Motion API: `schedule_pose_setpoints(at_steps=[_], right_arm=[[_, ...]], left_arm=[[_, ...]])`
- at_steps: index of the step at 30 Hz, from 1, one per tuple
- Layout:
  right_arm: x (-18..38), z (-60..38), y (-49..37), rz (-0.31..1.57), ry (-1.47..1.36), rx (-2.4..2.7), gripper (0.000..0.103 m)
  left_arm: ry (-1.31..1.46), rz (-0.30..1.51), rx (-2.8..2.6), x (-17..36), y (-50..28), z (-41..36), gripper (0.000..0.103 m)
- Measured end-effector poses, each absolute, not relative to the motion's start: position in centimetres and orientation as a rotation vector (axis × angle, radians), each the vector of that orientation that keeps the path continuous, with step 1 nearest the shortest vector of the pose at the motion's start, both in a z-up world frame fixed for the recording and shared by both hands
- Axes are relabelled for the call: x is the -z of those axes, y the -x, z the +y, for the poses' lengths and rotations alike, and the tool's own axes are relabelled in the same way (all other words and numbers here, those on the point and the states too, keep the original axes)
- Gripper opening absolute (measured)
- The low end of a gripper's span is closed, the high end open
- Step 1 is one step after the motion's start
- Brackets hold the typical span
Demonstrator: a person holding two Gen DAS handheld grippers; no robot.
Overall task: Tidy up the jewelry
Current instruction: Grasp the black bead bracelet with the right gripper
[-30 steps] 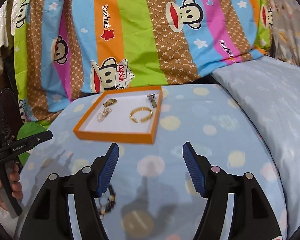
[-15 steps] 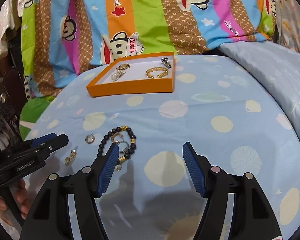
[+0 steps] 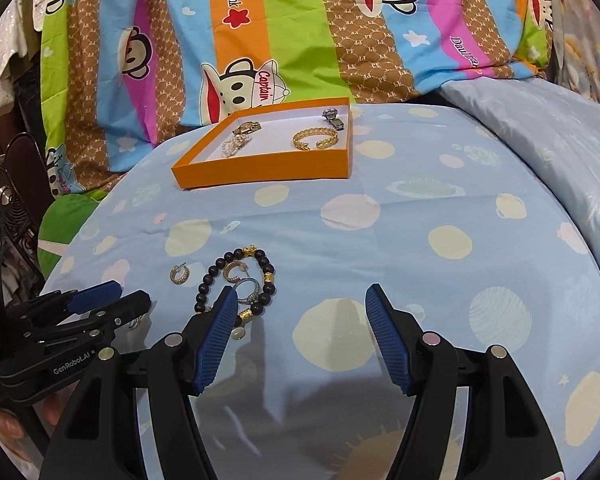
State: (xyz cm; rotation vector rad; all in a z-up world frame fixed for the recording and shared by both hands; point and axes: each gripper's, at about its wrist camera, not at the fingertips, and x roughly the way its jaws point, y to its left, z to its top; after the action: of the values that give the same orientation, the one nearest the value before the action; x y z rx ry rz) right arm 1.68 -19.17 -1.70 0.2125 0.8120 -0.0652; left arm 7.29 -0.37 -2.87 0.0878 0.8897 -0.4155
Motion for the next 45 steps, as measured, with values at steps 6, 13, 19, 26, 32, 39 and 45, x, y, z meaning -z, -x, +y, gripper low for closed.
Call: schedule_pose_setpoints(at_steps=[6,13,19,26,32,39,45], right_arm=[[1.7,-19.1,-1.6,0.816,-0.21,0.065,0.065],[0.4,-19.8,-2.0,0.802,-0.273,0.032,0.06],[0.3,-18.6,-4.8,0.848,-0.185,0.038,0.037],[2.7,-18.9,-5.9,0.914,-0.203,0.035,0.031],[3.4,-18.2,-6.7,0.935,-0.172,0.029,0.031],[3.5,-17.2,-6.9,0.935,-0.111,0.03,0.013],[3.1,-17.0,-6.6,0.914,-0.104,0.029,0.007]], left_arm=[[-0.087,0.893,0.416,2.9,-7.2,-0.2,0.048],[-0.074,0.894,0.434,2.9,-6.5,0.6,0.048],[-0.065,0.893,0.469,3.0,-5.7,1.1,0.049],[-0.083,0.892,0.483,3.0,-5.6,0.7,0.051],[-0.098,0.893,0.493,3.0,-5.5,0.3,0.052],[-0.103,0.893,0.495,3.0,-5.6,0.2,0.054],[-0.102,0.894,0.498,3.0,-5.6,0.2,0.054]])
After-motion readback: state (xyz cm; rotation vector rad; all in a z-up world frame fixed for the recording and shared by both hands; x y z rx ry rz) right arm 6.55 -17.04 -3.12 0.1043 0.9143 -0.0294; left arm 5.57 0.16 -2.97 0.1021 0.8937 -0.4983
